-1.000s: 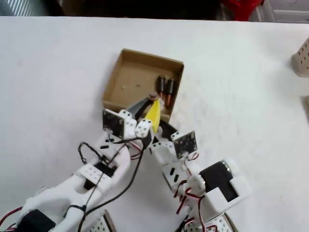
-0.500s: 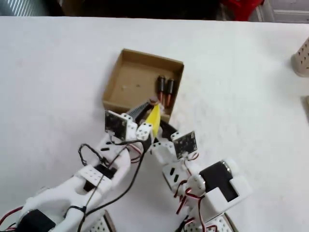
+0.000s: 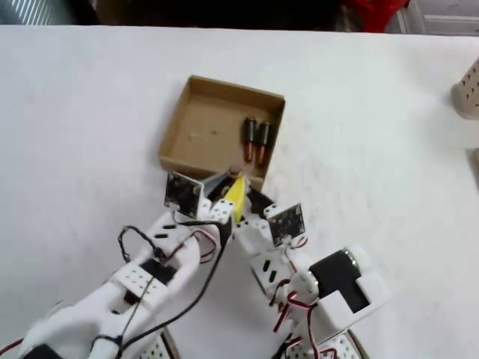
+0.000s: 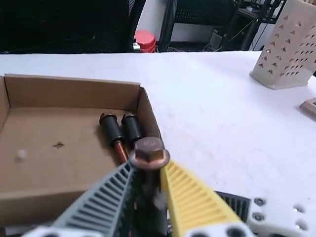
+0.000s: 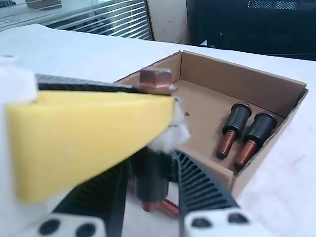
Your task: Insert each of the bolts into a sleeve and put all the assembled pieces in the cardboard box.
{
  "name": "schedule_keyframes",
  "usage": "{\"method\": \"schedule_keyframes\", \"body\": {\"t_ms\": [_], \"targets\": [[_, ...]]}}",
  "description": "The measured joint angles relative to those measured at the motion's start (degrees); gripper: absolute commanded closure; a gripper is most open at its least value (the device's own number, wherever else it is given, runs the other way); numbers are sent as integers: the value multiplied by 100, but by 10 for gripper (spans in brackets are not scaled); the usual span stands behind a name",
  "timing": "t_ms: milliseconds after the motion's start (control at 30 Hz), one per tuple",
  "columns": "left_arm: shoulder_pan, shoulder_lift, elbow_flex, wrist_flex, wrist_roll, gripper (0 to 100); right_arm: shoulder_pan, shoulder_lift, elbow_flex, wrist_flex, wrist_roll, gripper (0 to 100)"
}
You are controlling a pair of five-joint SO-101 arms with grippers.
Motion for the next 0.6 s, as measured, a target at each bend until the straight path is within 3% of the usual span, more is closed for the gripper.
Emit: {"method": "schedule_keyframes", "body": {"t_ms": [167,267,467,600], "targets": [[0,-949,-202,1837,0,972,-18,-9,0,0,-9,982],[0,-1275,-343,2593,-9,880,-18,-9,0,0,0,982],[9,-1336,-378,2875,-18,538,44,0,0,0,0,982],[9,-1108,-448,2875,0,495,18,0,0,0,0,982]]}}
